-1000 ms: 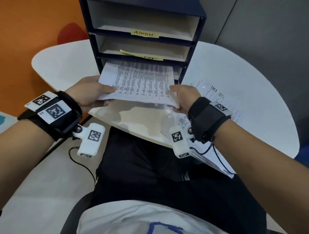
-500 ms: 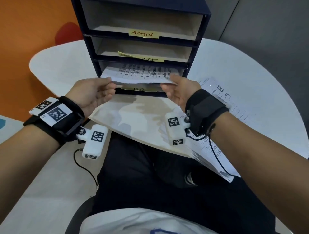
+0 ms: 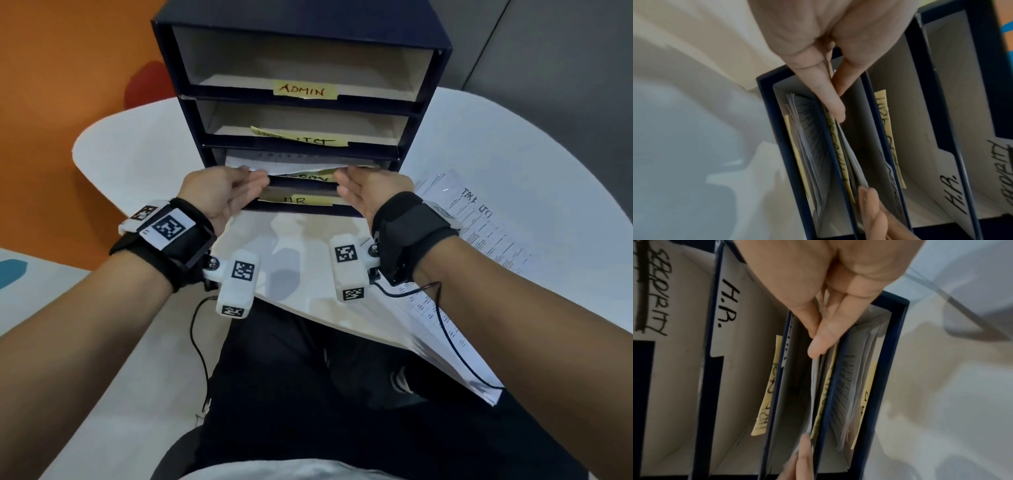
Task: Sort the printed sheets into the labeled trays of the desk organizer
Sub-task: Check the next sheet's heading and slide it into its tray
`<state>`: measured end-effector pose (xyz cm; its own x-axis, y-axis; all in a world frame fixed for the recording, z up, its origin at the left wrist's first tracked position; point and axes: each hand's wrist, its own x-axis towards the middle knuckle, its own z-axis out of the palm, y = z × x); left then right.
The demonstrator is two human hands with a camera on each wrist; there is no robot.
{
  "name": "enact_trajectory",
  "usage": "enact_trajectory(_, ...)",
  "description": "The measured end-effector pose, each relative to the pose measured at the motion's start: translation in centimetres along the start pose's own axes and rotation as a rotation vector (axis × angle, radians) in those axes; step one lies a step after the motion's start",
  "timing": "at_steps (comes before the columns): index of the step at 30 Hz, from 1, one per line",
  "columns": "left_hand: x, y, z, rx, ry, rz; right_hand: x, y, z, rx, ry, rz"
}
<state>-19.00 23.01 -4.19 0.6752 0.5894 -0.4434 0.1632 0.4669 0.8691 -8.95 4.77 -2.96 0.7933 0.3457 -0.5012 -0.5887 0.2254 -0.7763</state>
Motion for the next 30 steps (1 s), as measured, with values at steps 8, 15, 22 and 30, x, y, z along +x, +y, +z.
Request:
enact_trajectory(8,0.5,-0.5,1.6,-0.024,-0.094,0.082,-0.3,-0.6,-0.9,-0.142,0.007,0.042)
enact_trajectory(15,-2.3,-1.4,4.2,-0.050,-0.139,0.165,-2.5,-0.8,-3.8,-0.265,0.000,-0.004)
enact_trajectory(22,-6.3,-3.3,7.7,0.214,-0.262,0.081,-6.2,-2.7,-9.6,-0.372,-0.027,-0.130)
enact_trajectory(30,-7.8,-7.3,12.7,0.878,-0.404,0.173,-8.4,-4.5,-19.9,-1.088,0.236,-0.321)
